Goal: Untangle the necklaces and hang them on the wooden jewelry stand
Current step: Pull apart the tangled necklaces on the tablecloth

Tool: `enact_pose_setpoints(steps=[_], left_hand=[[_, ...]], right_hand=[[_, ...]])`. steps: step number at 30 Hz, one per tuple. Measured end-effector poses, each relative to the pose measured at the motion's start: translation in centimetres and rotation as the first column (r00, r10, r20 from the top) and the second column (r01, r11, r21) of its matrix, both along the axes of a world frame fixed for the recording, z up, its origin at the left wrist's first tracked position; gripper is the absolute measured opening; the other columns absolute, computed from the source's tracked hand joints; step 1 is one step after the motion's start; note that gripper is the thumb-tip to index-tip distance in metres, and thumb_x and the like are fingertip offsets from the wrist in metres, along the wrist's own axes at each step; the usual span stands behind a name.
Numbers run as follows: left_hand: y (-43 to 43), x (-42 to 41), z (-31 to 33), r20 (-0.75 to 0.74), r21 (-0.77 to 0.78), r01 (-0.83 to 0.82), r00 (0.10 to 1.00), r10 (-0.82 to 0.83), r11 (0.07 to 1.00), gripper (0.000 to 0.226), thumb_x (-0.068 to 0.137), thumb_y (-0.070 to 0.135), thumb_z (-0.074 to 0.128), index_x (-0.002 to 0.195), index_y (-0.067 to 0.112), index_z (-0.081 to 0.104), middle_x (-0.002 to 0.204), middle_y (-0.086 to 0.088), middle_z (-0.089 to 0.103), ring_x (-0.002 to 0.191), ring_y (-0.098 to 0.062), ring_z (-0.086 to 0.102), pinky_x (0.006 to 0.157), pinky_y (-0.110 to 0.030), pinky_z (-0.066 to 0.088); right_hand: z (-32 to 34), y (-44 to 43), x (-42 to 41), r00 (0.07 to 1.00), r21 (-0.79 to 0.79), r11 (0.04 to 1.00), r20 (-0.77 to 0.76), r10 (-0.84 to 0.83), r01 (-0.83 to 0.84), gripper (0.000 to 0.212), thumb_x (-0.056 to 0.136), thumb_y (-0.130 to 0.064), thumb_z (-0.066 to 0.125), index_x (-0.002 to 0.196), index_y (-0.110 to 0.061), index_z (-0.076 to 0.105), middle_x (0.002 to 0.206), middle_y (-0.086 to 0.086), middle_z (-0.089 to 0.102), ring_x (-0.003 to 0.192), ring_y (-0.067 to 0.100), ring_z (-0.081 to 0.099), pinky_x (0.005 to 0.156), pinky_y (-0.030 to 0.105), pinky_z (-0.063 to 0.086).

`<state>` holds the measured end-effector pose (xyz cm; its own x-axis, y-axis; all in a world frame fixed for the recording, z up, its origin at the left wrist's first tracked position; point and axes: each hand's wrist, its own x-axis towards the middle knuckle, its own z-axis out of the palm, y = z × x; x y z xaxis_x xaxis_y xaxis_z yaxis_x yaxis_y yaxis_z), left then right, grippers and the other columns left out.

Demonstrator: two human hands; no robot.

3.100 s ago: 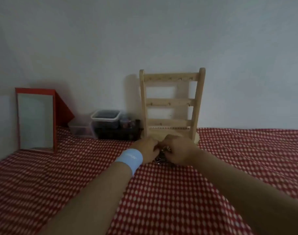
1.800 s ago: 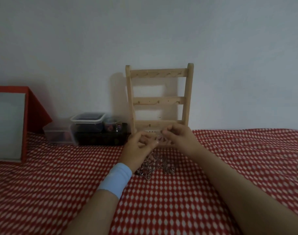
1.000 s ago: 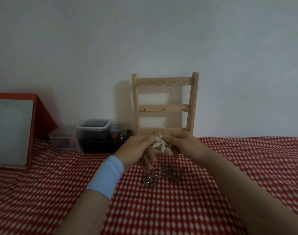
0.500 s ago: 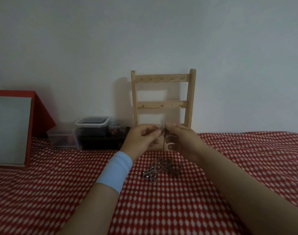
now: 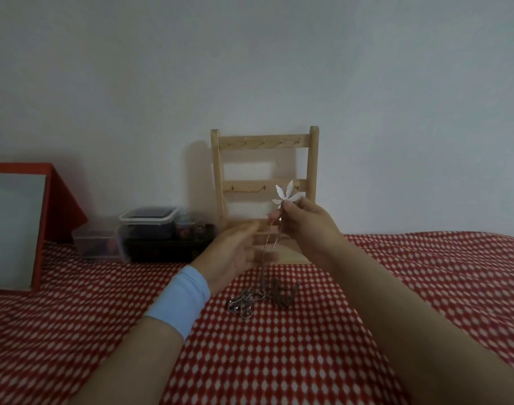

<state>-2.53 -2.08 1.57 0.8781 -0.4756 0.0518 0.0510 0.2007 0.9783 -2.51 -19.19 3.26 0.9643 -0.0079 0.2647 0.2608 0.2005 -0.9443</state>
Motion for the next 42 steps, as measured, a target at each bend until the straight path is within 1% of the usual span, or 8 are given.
enact_pose_setpoints(steps=[5,11,18,23,30,34,38,42], left_hand=[[1.7,-0.4,0.1,0.024,0.304,0.153,0.986,-0.168,0.940,0.043,0.101,0.024,0.046,0.068,0.019,0.074,0.051,-0.001,0.051,0.040,-0.011,0.042,0.058,-0.031,0.045],[4.5,0.7,1.7,0.105,0.590,-0.013,0.993,-0.060,0.808,0.044,0.096,0.029,0.057,0.055,0.012,0.060,0.046,-0.007,0.046,0.043,-0.019,0.045,0.051,-0.027,0.043],[6.0,0.5,2.8,0.248,0.702,-0.133,0.967,-0.065,0.699,0.050,0.095,0.038,0.056,0.050,0.022,0.070,0.053,0.000,0.056,0.049,-0.014,0.050,0.055,-0.025,0.042],[3.2,0.3,1.2,0.390,0.788,-0.196,0.892,-0.227,0.584,0.043,0.096,0.048,0.051,0.068,0.018,0.065,0.063,-0.006,0.064,0.057,-0.018,0.061,0.066,-0.025,0.049],[1.1,0.5,-0.5,0.439,0.709,-0.233,0.884,-0.159,0.665,0.042,0.099,0.040,0.049,0.085,0.007,0.071,0.069,-0.011,0.068,0.060,-0.026,0.064,0.056,-0.022,0.051],[0.9,0.5,-0.6,0.459,0.633,-0.238,0.882,-0.110,0.737,0.036,0.100,0.035,0.048,0.089,0.013,0.073,0.069,-0.002,0.066,0.054,-0.015,0.060,0.057,-0.030,0.053],[1.3,0.5,-0.2,0.500,0.561,-0.271,0.864,-0.059,0.782,0.031,0.103,0.033,0.043,0.098,0.016,0.068,0.053,0.005,0.060,0.044,-0.013,0.056,0.046,-0.026,0.049],[2.5,0.9,0.0,0.460,0.539,-0.262,0.888,-0.020,0.801,0.033,0.102,0.040,0.041,0.110,0.022,0.067,0.067,-0.005,0.073,0.047,-0.017,0.062,0.046,-0.025,0.048]], right_hand=[[1.0,-1.4,-0.3,0.989,0.214,0.973,-0.097,0.110,-0.088,0.010,0.109,-0.014,0.042,0.101,-0.010,0.047,0.068,0.002,0.056,0.052,0.017,0.052,0.080,0.045,0.052],[0.7,-2.3,-0.5,0.982,-0.308,0.945,-0.114,-0.153,0.111,0.010,0.100,-0.009,0.051,0.090,-0.010,0.052,0.063,0.002,0.048,0.040,0.011,0.039,0.042,0.024,0.035],[-0.3,-3.1,0.3,0.951,-0.884,0.460,-0.067,-0.301,0.083,0.029,0.096,-0.016,0.057,0.122,-0.003,0.062,0.091,0.006,0.060,0.061,0.013,0.051,0.050,0.024,0.043],[-0.4,-3.9,-0.7,0.939,-0.977,0.065,-0.213,-0.270,-0.203,0.033,0.093,-0.030,0.071,0.114,-0.004,0.072,0.100,0.006,0.069,0.081,0.017,0.066,0.069,0.026,0.056],[0.4,-2.4,-0.5,0.958,-0.990,-0.116,-0.047,-0.283,-0.083,0.082,0.080,-0.016,0.084,0.152,-0.025,0.045,0.150,0.004,0.048,0.135,0.026,0.048,0.112,0.039,0.044],[1.0,-0.9,-1.2,0.990,-0.979,0.182,0.067,-0.127,0.090,0.047,0.091,0.006,0.055,0.130,-0.018,0.069,0.131,0.004,0.068,0.116,0.017,0.064,0.096,0.028,0.055],[0.7,0.8,-2.1,0.962,-0.671,0.691,-0.221,0.160,-0.269,0.027,0.095,0.004,0.051,0.114,0.001,0.070,0.094,0.007,0.076,0.080,0.010,0.073,0.064,0.014,0.054],[-0.4,0.5,-1.7,0.964,-0.592,0.763,-0.213,0.161,-0.258,0.012,0.101,-0.006,0.058,0.099,-0.002,0.069,0.059,-0.006,0.061,0.045,0.005,0.048,0.045,0.017,0.041]])
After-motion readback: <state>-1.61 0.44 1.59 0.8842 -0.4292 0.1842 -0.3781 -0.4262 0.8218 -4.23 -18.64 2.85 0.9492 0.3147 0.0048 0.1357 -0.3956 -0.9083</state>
